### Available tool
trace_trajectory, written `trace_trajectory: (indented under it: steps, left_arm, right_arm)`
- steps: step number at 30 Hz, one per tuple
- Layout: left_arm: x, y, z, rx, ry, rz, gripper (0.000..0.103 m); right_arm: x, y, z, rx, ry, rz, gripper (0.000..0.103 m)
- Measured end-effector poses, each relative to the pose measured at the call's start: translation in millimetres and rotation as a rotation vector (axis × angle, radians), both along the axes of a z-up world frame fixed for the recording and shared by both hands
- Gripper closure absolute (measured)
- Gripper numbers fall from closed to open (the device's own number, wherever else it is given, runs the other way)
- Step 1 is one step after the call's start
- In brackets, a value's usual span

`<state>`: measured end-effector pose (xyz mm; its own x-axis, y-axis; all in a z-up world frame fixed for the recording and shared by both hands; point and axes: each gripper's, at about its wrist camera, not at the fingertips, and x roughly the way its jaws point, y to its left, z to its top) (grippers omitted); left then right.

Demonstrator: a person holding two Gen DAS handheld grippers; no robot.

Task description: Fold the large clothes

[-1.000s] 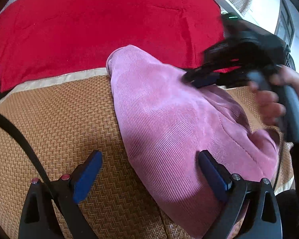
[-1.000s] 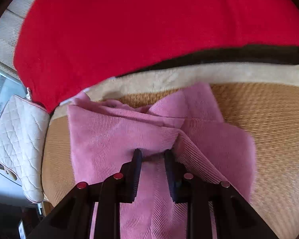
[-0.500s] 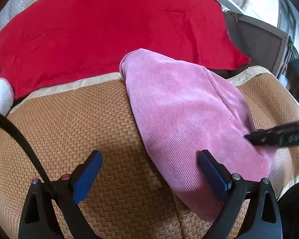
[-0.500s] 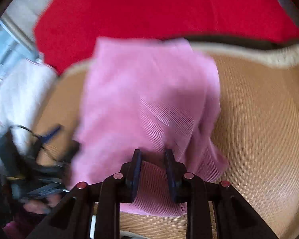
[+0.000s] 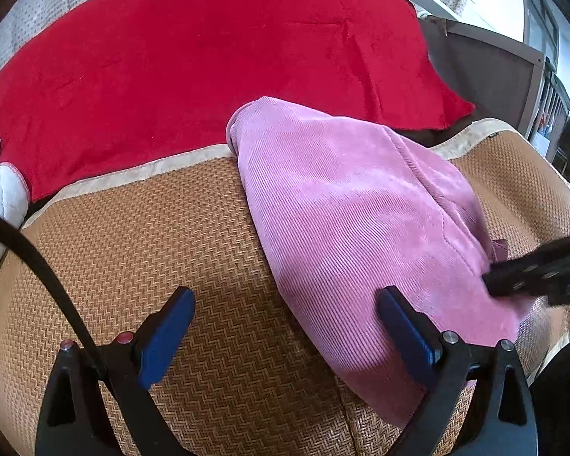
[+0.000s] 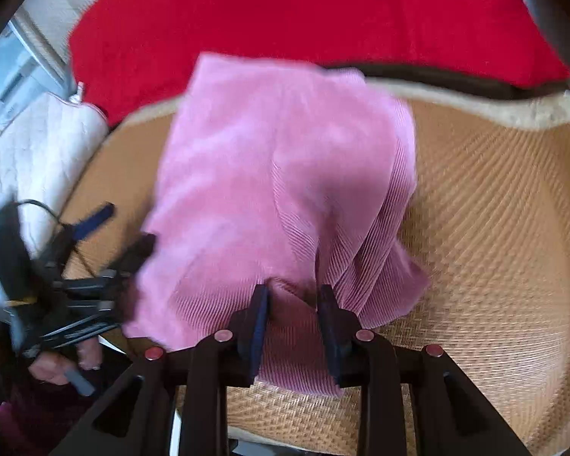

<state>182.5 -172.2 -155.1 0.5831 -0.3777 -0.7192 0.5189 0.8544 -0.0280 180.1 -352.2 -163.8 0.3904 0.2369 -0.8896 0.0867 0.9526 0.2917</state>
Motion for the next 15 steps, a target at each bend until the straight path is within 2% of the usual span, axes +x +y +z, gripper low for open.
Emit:
trace_trajectory:
  steps: [2, 3, 5, 9, 12, 13, 14, 15]
  left_arm:
    - [-0.1, -0.2, -1.1, 0.004, -0.006, 0.003, 0.005]
    - [1.3, -1.4, -2.4, 0.001, -0.005, 0.003, 0.005]
    - [3.3, -0.7, -3.3, -0.006, 0.004, 0.004, 0.005]
    - [4.8, 0.8, -3.6, -0.010, 0.006, 0.009, 0.005]
    - [7.5, 1.8, -2.2, -0.015, 0.012, 0.007, 0.005]
    - [8.7, 2.7, -0.4, -0.017, 0.015, 0.007, 0.005]
    - [9.7, 2.1, 0.0, -0.018, 0.015, 0.008, 0.005]
    - [10.5, 1.7, 0.6, -0.016, 0.015, 0.009, 0.005]
  right_arm:
    - [6.1, -2.9, -17.4, 0.046, 0.005, -0.023, 0.068]
    - [6.3, -1.5, -16.7, 0.038, -0.011, -0.021, 0.068]
    - [5.1, 1.6, -11.3, 0.009, -0.019, -0.007, 0.068]
    - [-0.9, -2.4, -1.0, 0.035, -0.026, -0.009, 0.067]
    - [-5.9, -13.3, 19.5, 0.076, -0.102, -0.034, 0.065]
    - [-6.6, -18.1, 25.4, 0.090, -0.127, -0.044, 0.059]
    - [-7.5, -23.2, 31.1, 0.103, -0.153, -0.060, 0.034]
    - [-11.4, -32.2, 39.6, 0.115, -0.197, -0.089, 0.027]
